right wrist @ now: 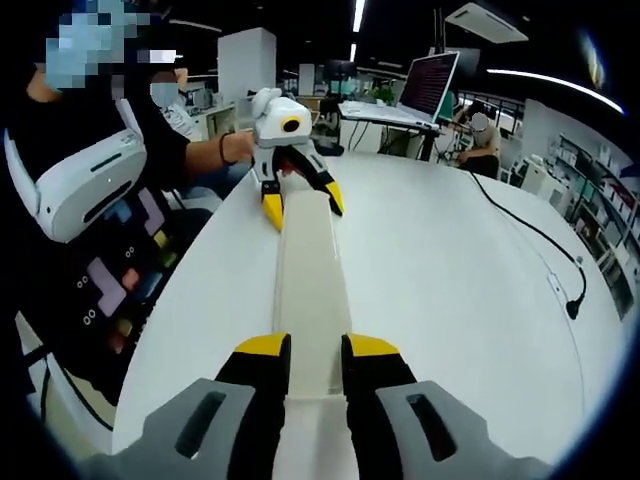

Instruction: Arrange the utensils inside the cutlery case until each visible utensil rests in its matching compartment.

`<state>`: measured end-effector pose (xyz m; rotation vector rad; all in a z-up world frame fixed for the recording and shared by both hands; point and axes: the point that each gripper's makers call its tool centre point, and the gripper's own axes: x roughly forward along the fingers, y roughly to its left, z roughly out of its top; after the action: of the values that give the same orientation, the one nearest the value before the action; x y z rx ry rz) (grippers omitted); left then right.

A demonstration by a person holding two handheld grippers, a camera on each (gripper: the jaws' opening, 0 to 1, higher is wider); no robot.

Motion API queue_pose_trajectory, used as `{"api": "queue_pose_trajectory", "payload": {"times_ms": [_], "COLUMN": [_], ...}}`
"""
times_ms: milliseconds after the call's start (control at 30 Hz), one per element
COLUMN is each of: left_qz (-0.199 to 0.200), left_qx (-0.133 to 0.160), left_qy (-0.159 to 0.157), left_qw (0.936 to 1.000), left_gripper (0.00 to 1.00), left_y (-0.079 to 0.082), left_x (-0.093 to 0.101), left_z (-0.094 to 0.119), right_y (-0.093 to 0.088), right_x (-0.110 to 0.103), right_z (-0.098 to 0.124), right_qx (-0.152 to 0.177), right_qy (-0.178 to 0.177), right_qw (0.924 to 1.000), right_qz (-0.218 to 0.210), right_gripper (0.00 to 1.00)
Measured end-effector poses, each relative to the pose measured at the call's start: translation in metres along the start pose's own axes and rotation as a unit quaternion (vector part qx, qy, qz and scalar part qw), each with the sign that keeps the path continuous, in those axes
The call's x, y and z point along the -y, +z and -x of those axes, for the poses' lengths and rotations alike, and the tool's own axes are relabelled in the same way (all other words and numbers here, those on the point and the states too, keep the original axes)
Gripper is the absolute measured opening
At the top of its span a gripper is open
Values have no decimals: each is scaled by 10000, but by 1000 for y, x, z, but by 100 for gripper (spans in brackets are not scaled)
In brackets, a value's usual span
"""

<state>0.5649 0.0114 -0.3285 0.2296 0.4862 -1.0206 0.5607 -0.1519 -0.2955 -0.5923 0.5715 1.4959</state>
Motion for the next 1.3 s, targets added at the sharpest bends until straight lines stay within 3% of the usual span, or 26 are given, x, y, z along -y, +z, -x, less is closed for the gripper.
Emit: {"api": "queue_pose_trajectory", "payload": {"times_ms": [133,300,333,533,667,833,1000,1300], "left_qz": [-46,-85,-89,-94,-87,-66,-53,4], "left_qx": [6,46,56,83,89,116,93,-11], "left_qy": [-35,-30,-33,-51,-59,-51,-34,114], "left_qw": [10000,9999,9999,9999,9999,9999,9999,9999], "left_gripper": [55,55,55,55,55,55,56,54], "left_y": [1,2,2,1,1,1,1,2], "left_x": [-1,-1,0,0,1,1,1,-3], "left_z": [-2,-4,-4,-5,-5,-6,-6,7], "right_y": [0,-13,-9,-13,-14,-13,-14,-15], "right_x": [-3,-4,-5,-4,-4,-4,-3,0], "right_z": [-2,-5,-7,-7,-9,-12,-13,-10], "right_qx": [-275,-1055,-993,-1800,-2359,-2850,-3224,-3431], "right_qy": [21,-41,-7,-108,-133,-115,39,140], "right_qw": [9995,9944,9950,9832,9706,9579,9465,9392], "right_qz": [-135,-103,-143,-286,-464,-333,-145,-62], "right_gripper": [14,15,14,14,14,15,15,15]}}
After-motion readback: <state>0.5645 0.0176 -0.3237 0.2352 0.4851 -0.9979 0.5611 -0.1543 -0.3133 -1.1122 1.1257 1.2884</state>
